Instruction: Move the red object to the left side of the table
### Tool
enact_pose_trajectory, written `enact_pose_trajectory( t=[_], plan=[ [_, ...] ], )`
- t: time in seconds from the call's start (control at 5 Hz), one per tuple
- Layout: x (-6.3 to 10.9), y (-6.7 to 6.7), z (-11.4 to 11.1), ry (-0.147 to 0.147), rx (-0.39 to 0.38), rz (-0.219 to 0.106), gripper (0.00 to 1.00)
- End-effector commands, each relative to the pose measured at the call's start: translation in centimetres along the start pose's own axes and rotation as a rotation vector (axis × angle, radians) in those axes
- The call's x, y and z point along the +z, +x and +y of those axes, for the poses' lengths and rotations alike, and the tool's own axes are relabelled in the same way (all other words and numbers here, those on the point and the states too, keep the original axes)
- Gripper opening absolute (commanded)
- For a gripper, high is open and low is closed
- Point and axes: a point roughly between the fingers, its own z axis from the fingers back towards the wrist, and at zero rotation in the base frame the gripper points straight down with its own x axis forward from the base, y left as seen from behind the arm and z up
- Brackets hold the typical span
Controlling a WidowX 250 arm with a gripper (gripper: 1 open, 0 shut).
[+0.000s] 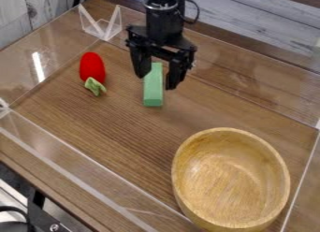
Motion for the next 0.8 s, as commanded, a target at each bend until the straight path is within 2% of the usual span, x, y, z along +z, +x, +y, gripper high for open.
enact_pose_trajectory(
  t=[0.0, 0.2, 0.6],
  plan=[
    [3.3, 0.4, -0.2, 0.008, 0.021, -0.082, 1.00],
    [3.8, 0.2, -0.9, -0.008, 0.005, -0.080, 1.00],
    [2.4, 0.8, 0.2, -0.008, 0.012, -0.063, 1.00]
  ],
)
